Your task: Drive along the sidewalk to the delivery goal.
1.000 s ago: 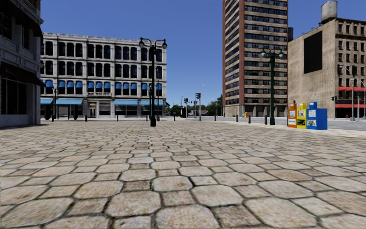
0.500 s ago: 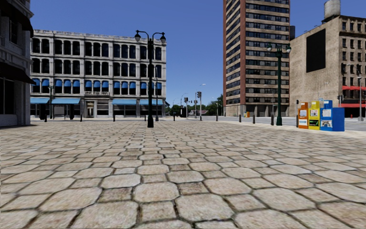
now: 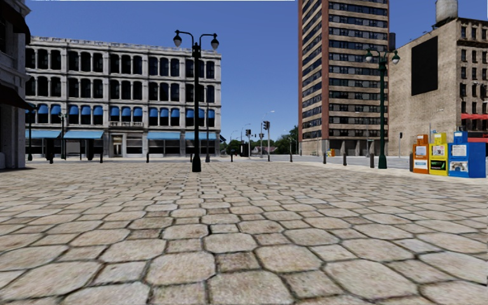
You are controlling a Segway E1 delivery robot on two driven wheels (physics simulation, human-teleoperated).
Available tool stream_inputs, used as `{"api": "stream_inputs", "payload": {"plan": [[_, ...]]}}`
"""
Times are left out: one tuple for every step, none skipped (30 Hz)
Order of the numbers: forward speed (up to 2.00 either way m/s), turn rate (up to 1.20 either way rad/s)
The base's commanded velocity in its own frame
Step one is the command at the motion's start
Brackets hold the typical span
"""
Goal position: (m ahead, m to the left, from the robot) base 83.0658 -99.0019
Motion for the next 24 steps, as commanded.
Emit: {"api": "stream_inputs", "payload": {"plan": [[1.94,0.0],[1.94,0.0],[1.94,0.0],[1.94,0.0],[1.94,0.0],[1.94,0.0],[1.94,0.0],[1.94,0.0],[1.94,0.0],[1.94,0.0],[1.94,0.0],[1.94,0.0],[1.94,0.0],[1.94,0.0],[1.94,0.0],[1.94,0.0],[1.94,0.0],[1.95,0.0],[1.96,0.0],[1.96,0.0],[1.96,0.0],[1.97,0.0],[1.97,0.0],[1.97,0.0]]}}
